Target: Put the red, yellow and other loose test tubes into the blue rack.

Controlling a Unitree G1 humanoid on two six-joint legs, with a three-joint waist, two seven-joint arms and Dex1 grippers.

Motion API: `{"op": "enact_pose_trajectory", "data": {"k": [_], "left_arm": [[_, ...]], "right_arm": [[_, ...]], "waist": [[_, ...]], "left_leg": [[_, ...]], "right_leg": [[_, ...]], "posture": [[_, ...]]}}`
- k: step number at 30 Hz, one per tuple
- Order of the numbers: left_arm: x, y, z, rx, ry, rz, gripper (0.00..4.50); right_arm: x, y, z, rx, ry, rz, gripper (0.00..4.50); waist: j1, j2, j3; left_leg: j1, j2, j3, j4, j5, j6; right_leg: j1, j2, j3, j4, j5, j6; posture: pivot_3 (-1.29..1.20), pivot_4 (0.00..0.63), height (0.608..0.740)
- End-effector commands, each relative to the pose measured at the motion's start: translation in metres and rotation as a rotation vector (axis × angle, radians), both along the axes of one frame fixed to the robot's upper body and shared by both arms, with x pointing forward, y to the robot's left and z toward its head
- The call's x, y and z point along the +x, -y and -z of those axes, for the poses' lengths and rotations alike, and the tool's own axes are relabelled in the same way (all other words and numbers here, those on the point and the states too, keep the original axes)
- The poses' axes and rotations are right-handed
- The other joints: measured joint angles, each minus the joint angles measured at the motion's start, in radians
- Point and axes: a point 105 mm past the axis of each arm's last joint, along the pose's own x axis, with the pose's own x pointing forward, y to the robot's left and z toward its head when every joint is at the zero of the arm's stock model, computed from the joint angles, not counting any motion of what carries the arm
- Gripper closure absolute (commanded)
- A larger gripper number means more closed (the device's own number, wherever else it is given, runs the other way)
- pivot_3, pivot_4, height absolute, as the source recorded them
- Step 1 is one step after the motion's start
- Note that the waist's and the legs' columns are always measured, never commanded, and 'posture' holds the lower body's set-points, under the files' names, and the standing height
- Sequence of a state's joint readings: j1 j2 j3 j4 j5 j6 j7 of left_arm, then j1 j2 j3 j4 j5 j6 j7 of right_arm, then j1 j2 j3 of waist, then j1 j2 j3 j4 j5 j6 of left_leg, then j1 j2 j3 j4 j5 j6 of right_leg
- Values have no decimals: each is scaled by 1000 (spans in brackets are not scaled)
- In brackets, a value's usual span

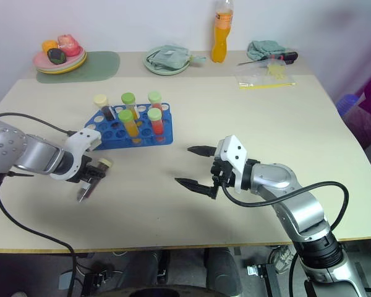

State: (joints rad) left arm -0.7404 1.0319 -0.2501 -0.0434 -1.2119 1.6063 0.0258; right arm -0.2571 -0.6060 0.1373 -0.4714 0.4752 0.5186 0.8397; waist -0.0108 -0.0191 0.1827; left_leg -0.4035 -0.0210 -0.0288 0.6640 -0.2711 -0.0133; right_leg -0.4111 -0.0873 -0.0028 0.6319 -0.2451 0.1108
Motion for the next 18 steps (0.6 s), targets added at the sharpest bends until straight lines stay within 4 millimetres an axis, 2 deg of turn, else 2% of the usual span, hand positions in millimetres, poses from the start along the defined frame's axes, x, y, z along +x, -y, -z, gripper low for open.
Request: {"op": "enact_pose_trajectory", "data": {"k": [1, 3, 5, 6, 10, 12, 15, 18], "left_arm": [[-2, -11, -28, 7, 102, -4, 3693], [-5, -15, -44, 2, 170, 14, 3693], [-4, -22, -71, -63, 385, 34, 3693], [0, -25, -89, -89, 547, 51, 3693], [8, -34, -137, -99, 1060, 52, 3693], [10, -31, -146, -116, 1258, -1, 3693], [21, -25, -131, -82, 1450, -162, 3693], [30, 8, -111, -89, 1546, -148, 3693]], "right_arm": [[-4, -5, -12, 17, 47, -30, 0], [-4, -5, -12, 18, 47, -30, 0], [-5, -5, -11, 19, 45, -30, 0], [-5, -5, -11, 21, 43, -31, 0], [-6, -9, -10, 32, 38, -37, 0], [-6, -12, -11, 45, 34, -44, 0], [-6, -20, -11, 65, 29, -57, 0], [-6, -25, -13, 72, 31, -67, 0]], "waist": [[-2, 0, 0], [-3, 0, 0], [-8, 1, 1], [-9, 1, 0], [12, 2, 1], [25, 1, 0], [31, 1, 0], [35, -1, -1]], "left_leg": [[0, 0, 0, 0, 0, 0], [-1, 0, 0, 0, 0, 0], [-2, 1, 1, -1, 0, 0], [-2, 1, 2, -1, 0, 0], [-4, 1, 3, -2, 1, -2], [-4, 1, 2, 0, 1, -2], [-2, -1, 2, 2, 1, 0], [-2, -3, 2, 2, 1, 1]], "right_leg": [[0, 0, 0, 0, 0, 0], [-1, 0, 0, 0, 0, 0], [-3, 0, 1, 0, 0, 0], [-4, 0, 1, 0, 0, 0], [-6, -2, 1, -1, -1, -4], [-5, -2, 1, -2, -1, -6], [0, -4, 1, -4, -1, -6], [0, -5, 0, -3, 2, -3]], "posture": [[0, 150, 740], [0, 150, 740], [0, 150, 740], [0, 150, 740], [0, 150, 740], [0, 150, 740], [0, 150, 740], [0, 150, 740]]}}
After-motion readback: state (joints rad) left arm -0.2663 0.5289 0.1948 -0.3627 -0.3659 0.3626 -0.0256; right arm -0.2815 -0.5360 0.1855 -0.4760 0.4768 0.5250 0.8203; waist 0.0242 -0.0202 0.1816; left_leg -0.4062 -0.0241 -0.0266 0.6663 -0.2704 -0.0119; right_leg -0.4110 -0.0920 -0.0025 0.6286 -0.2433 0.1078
